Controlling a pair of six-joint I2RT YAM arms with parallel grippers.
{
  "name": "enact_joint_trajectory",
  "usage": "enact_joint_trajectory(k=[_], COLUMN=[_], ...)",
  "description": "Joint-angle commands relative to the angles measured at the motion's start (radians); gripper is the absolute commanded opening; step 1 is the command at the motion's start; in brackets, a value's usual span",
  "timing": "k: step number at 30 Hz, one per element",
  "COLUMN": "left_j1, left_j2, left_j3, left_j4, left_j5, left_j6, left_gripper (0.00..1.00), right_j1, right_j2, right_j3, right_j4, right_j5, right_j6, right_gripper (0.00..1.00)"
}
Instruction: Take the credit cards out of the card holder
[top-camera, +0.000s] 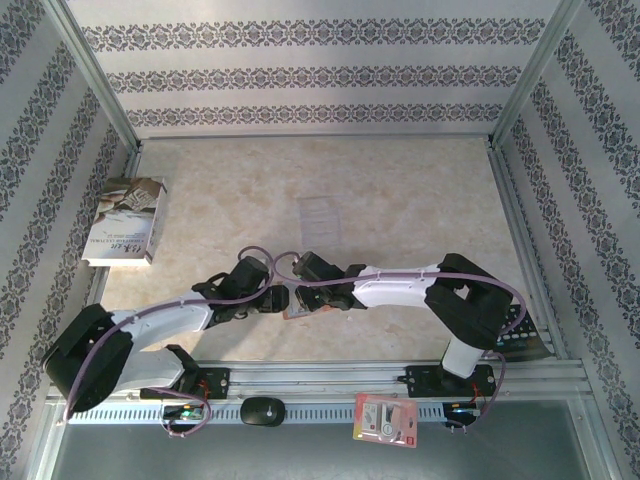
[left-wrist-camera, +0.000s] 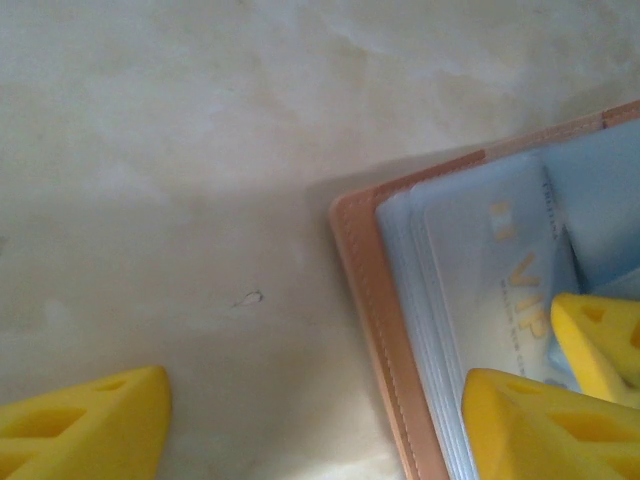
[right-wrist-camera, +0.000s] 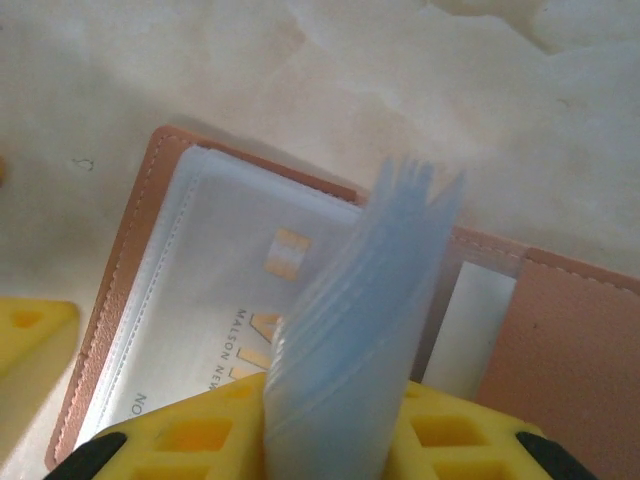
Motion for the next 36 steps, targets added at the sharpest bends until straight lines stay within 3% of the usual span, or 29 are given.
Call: enact_joint_trajectory(k=[1,6,13,21,28,36], left_j1=[-0.029,-0.044,-0.051,-0.052,-0.06,-0.074], left_j2=[0.036,0.113,0.227,0.267,0.153,0.185], left_j3=[0.032,0.067,0.094,0.099,0.077,0.092], left_j4=[0.057,0.024,-0.017,0.005,0.086,0.18], left_j5=[0.026,0.011,0.022,0.045,0.038,0.05], left_j6=[0.024,0.019,0.019,0.016,0.021,0.02], left_gripper=[0.79,0.77,0.7,0.7,0.79,0.8], right_j1=[-0.004,-0.005,-0.012,-0.024,-0.025,-0.026], right_j2=[-0.011,-0.013,-0.041,-0.082,-0.087,-0.089], right_j3=[-0.035,-0.045,-0.075,-0.118,-0.132,-0.121], right_j4=[0.002,0.014,-0.01,-0.053,0.0,0.075], right_j5=[-0.049,-0.042,0.044,0.143,0.09,0.03], right_j6=[0.02,0.023,0.06,0.106,0.096,0.078], right_gripper=[0.28,0.3,0.5,0.58,0.45,0.31])
